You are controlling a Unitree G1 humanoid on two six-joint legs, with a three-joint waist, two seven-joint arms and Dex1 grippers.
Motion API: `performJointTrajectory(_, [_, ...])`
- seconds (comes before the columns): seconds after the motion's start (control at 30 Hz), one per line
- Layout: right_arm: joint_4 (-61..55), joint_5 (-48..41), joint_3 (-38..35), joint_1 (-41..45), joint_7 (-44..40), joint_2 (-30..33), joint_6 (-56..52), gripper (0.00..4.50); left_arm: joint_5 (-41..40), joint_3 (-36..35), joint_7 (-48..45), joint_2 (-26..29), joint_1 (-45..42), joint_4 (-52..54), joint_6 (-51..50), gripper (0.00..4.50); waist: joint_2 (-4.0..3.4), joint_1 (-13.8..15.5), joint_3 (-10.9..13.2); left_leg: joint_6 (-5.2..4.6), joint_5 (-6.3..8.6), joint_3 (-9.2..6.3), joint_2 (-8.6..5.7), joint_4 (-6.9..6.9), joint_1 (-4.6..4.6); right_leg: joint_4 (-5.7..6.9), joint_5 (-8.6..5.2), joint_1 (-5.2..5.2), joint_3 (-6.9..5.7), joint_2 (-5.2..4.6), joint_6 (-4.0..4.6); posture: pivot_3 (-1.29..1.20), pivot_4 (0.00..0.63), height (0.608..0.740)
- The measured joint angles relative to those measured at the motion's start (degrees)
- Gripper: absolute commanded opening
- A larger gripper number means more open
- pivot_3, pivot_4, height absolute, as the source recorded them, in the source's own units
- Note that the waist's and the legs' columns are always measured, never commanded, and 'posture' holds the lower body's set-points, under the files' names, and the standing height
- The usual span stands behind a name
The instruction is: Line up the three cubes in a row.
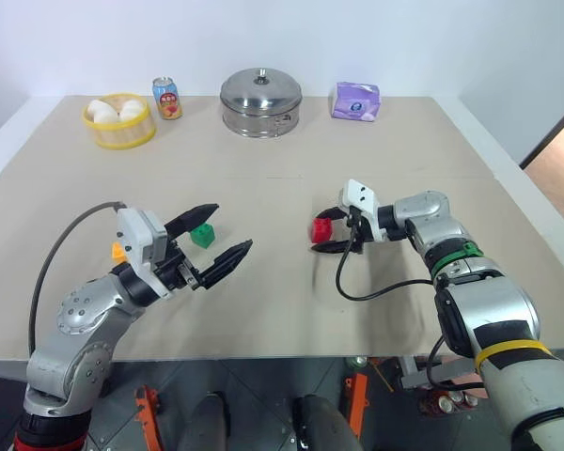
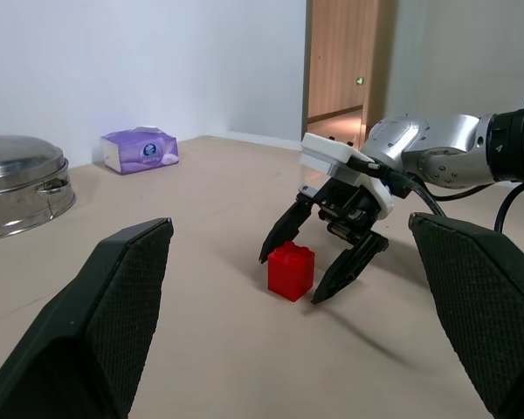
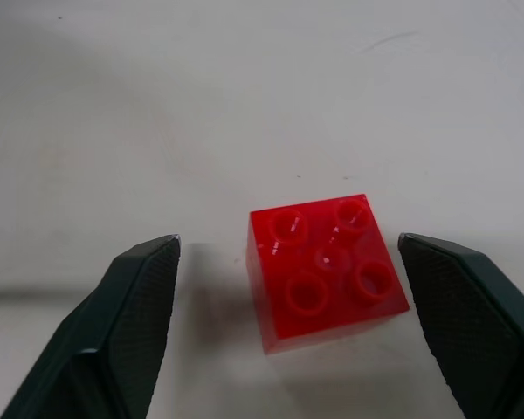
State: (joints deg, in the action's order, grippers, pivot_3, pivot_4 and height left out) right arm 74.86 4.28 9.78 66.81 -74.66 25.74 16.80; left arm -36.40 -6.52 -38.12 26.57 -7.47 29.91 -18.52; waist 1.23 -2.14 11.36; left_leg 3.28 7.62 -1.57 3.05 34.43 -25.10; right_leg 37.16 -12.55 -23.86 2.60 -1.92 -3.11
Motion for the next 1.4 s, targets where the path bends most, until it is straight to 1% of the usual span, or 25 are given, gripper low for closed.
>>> performJointTrajectory(0.13, [0.3, 0.0, -1.0, 0.0, 0.0, 0.0, 0.0, 3.97, 0.1, 0.0, -0.8, 0.0, 0.0, -0.1, 0.0, 4.50, 0.00, -0.2, 0.0, 0.00, 0.00, 0.01, 0.00, 0.00, 0.00, 0.00, 0.00, 0.01, 0.01, 0.00, 0.00, 0.00, 0.150, 0.739])
performJointTrajectory(0.17, [0.3, 0.0, -1.2, 0.0, -0.3, 0.0, 0.0, 3.54, 0.2, 0.1, -1.2, 0.3, 0.0, -0.2, 0.0, 4.50, 0.00, -0.3, 0.0, 0.00, 0.00, 0.00, 0.00, 0.00, 0.00, 0.00, 0.00, 0.01, 0.01, 0.00, 0.00, 0.00, 0.150, 0.739])
performJointTrajectory(0.2, [0.3, 0.0, -1.4, 0.0, -0.5, 0.0, 0.0, 3.45, 0.3, 0.1, -1.3, 0.3, 0.0, -0.3, 0.0, 4.50, 0.00, -0.4, 0.0, 0.00, 0.00, 0.01, 0.00, 0.00, 0.00, 0.00, 0.00, 0.00, 0.01, 0.00, 0.00, 0.00, 0.150, 0.739])
performJointTrajectory(0.23, [0.3, -0.1, -1.6, 0.0, -0.8, 0.0, 0.0, 3.17, 0.4, 0.1, -1.5, 0.5, 0.0, -0.4, 0.0, 4.50, 0.00, -0.5, 0.0, 0.00, 0.00, 0.00, 0.00, 0.00, 0.00, 0.00, 0.01, 0.00, 0.01, 0.00, -0.01, 0.00, 0.150, 0.739])
performJointTrajectory(0.27, [0.3, -0.1, -1.6, 0.0, -0.9, 0.0, 0.0, 2.76, 0.4, 0.1, -1.6, 0.5, 0.0, -0.4, 0.0, 4.50, 0.00, -0.5, 0.0, 0.00, 0.00, 0.00, 0.00, 0.00, 0.01, 0.00, 0.01, 0.00, 0.01, 0.01, -0.01, 0.00, 0.150, 0.739])
performJointTrajectory(0.3, [0.3, -0.6, -2.3, 0.0, -2.1, -0.1, -0.2, 2.57, 0.4, 0.1, -2.1, 0.7, 0.0, -0.8, 0.0, 4.50, 0.00, -0.5, 0.0, 0.00, 0.00, 0.00, 0.00, 0.00, 0.01, 0.01, 0.01, 0.00, 0.02, 0.01, -0.01, 0.00, 0.150, 0.739])
performJointTrajectory(0.33, [0.2, -1.0, -3.0, 0.0, -3.0, -0.2, -0.2, 2.19, 0.4, 0.1, -2.5, 0.9, -0.1, -1.1, 0.0, 4.50, 0.00, -0.5, 0.0, 0.00, 0.00, 0.00, 0.00, 0.00, 0.01, 0.02, 0.01, 0.00, 0.02, 0.02, -0.02, 0.00, 0.150, 0.739])
performJointTrajectory(0.37, [0.0, -1.0, -3.1, 0.0, -3.6, -0.3, -0.1, 1.98, 0.4, 0.1, -2.7, 1.1, -0.5, -1.3, -0.1, 4.50, 0.00, -0.5, 0.0, 0.00, 0.00, 0.00, 0.00, 0.00, 0.02, 0.02, 0.01, 0.00, 0.02, 0.02, -0.02, 0.00, 0.150, 0.739])
performJointTrajectory(0.4, [0.0, -0.7, -3.1, 0.0, -3.5, -0.5, 0.2, 1.91, 0.4, 0.1, -2.9, 1.1, -1.1, -1.3, -0.1, 4.50, 0.00, -0.6, 0.0, 0.00, 0.00, 0.00, 0.00, 0.00, 0.02, 0.02, 0.01, 0.00, 0.03, 0.02, -0.02, 0.00, 0.150, 0.739])
performJointTrajectory(0.57, [0.0, 0.1, -3.1, 0.0, -2.4, -0.6, 0.4, 1.91, 0.4, 0.1, -3.4, 1.1, -1.6, -1.6, -0.2, 4.50, 0.00, -0.6, 0.0, 0.00, 0.00, 0.01, 0.00, 0.00, 0.02, 0.02, 0.01, 0.00, 0.04, 0.03, -0.02, 0.00, 0.150, 0.739])
performJointTrajectory(0.63, [0.0, 0.4, -3.1, 0.0, -2.2, -0.6, 0.4, 1.41, 0.4, 0.1, -3.4, 1.1, -1.6, -1.7, -0.3, 4.50, 0.00, -0.5, 0.0, 0.00, 0.00, 0.01, 0.00, 0.00, 0.02, 0.03, 0.01, 0.00, 0.04, 0.03, -0.02, 0.00, 0.150, 0.739])
performJointTrajectory(0.67, [0.0, 0.5, -3.1, 0.0, -2.2, -0.6, 0.4, 1.27, 0.4, 0.1, -3.4, 1.1, -1.6, -1.7, -0.3, 4.50, 0.00, -0.5, 0.0, 0.00, 0.00, 0.01, 0.00, 0.00, 0.02, 0.03, 0.01, 0.00, 0.05, 0.03, -0.02, 0.00, 0.150, 0.739])
performJointTrajectory(1.0, [0.0, 0.4, -3.5, 0.0, -2.2, -1.1, 0.2, 1.27, 0.4, 0.1, -2.8, 1.2, -1.6, -1.6, -0.6, 4.50, 0.00, -0.6, 0.0, 0.00, 0.00, 0.01, 0.00, 0.01, 0.02, 0.03, 0.02, 0.00, 0.06, 0.03, -0.03, 0.00, 0.150, 0.739])
performJointTrajectory(1.1, [0.0, -0.1, -4.0, 0.2, -4.7, -1.1, -0.7, 1.27, 0.4, 0.1, -2.9, 1.5, -1.9, -1.6, -0.7, 4.50, 0.00, -0.6, 0.0, 0.00, 0.00, 0.02, 0.00, 0.00, 0.02, 0.03, 0.03, 0.00, 0.07, 0.03, -0.03, 0.00, 0.150, 0.739])
performJointTrajectory(1.2, [-1.6, -2.0, -5.3, 0.9, -10.5, -0.6, -2.7, 1.27, 0.3, 0.1, -3.5, 2.0, -2.3, -1.6, -0.8, 4.50, -0.01, -0.5, 0.0, 0.00, 0.00, 0.02, 0.00, 0.00, 0.02, 0.03, 0.03, -0.01, 0.06, 0.03, -0.05, 0.00, 0.150, 0.739])
performJointTrajectory(1.23, [-2.8, -3.0, -5.2, 1.1, -12.4, 0.0, -3.5, 1.27, 0.2, 0.1, -3.8, 2.5, -2.3, -1.6, -1.1, 4.50, 0.00, -0.5, 0.0, 0.00, 0.00, 0.01, 0.00, 0.00, 0.02, 0.03, 0.03, 0.00, 0.06, 0.03, -0.05, 0.00, 0.150, 0.739])
performJointTrajectory(1.3, [-6.8, -5.8, -2.8, 0.8, -13.2, 1.9, -5.7, 1.27, 0.0, 0.1, -5.0, 3.9, -2.3, -1.7, -1.7, 4.50, -0.01, -0.5, 0.0, 0.00, 0.00, 0.02, 0.00, 0.00, 0.00, 0.03, 0.02, -0.02, 0.07, 0.03, -0.04, 0.00, 0.150, 0.739])
performJointTrajectory(1.33, [-10.1, -8.0, -0.9, 0.0, -13.3, 3.4, -7.3, 1.27, -0.1, 0.1, -5.9, 4.5, -2.2, -1.7, -1.8, 4.50, -0.01, -0.5, 0.0, 0.00, 0.00, 0.02, 0.00, 0.00, 0.00, 0.03, 0.01, -0.02, 0.07, 0.03, -0.04, 0.00, 0.150, 0.739])
performJointTrajectory(1.4, [-20.6, -14.2, 4.1, -4.2, -13.4, 7.6, -11.0, 1.27, -0.3, 0.2, -8.0, 6.4, -1.8, -1.7, -1.9, 4.50, -0.01, -0.4, 0.0, 0.00, 0.01, 0.01, 0.00, -0.02, -0.01, 0.03, -0.06, -0.01, 0.08, 0.03, -0.04, 0.00, 0.150, 0.739])
